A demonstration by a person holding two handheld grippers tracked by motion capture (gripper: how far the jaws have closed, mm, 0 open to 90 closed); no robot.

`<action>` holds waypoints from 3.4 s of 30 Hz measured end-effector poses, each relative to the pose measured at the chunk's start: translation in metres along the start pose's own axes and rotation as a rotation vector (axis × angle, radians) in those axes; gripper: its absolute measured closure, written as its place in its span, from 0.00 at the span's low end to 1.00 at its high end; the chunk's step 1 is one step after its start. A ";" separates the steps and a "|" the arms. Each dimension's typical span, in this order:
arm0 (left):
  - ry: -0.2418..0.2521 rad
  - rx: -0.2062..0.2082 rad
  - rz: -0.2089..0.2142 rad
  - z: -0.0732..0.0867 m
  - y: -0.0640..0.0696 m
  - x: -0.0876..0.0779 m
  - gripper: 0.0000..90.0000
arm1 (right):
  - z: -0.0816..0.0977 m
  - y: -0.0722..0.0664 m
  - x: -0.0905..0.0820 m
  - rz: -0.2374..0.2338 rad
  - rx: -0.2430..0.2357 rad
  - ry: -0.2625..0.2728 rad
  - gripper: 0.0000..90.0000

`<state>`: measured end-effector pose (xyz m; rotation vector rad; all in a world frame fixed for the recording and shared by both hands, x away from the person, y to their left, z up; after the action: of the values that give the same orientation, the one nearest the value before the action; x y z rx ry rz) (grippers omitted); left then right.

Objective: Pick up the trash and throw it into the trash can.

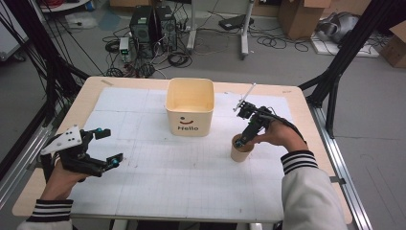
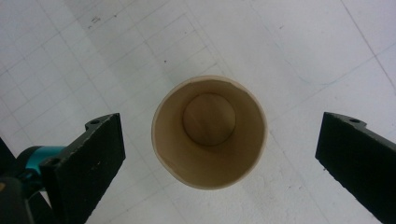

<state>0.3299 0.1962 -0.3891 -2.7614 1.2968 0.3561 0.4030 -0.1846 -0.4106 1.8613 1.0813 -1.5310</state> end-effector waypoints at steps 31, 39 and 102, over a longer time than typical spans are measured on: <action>-0.008 0.000 0.004 0.001 0.001 0.001 0.02 | 0.013 0.000 0.034 0.007 -0.011 -0.025 0.00; -0.008 -0.001 0.006 0.001 0.001 0.001 0.02 | 0.016 0.000 0.046 0.018 -0.010 -0.014 0.00; -0.008 -0.010 0.005 0.002 0.000 0.000 0.02 | 0.027 0.003 0.069 0.034 -0.012 -0.012 0.37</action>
<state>0.3297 0.1966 -0.3912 -2.7622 1.3043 0.3738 0.3934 -0.1889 -0.4842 1.8500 1.0465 -1.5117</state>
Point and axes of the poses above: each handheld gripper's, and its own axes: x roughly forward along the jaws, z roughly out of its underside, y roughly to its right, the point moved 10 cm from there along x, roughly forward along the jaws, and after that the axes turned 4 degrees about -z, right-handed, at the moved point
